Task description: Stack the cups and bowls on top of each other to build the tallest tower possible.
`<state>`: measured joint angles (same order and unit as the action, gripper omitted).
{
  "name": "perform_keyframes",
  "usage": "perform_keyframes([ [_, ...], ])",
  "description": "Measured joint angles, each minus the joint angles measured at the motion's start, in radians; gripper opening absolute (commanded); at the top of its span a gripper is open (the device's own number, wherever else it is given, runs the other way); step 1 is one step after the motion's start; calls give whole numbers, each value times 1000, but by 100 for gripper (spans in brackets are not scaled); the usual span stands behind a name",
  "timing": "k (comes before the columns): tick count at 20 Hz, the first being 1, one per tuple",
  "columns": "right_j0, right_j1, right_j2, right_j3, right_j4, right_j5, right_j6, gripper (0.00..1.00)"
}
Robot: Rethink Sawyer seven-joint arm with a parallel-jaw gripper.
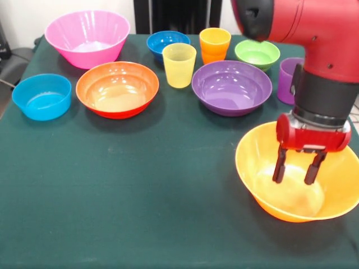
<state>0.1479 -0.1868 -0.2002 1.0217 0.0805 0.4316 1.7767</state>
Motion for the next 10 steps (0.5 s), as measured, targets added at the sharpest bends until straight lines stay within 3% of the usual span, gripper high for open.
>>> perform_keyframes([
  [10, -48, -20, -1, 4, -1, 1, 0, 100],
])
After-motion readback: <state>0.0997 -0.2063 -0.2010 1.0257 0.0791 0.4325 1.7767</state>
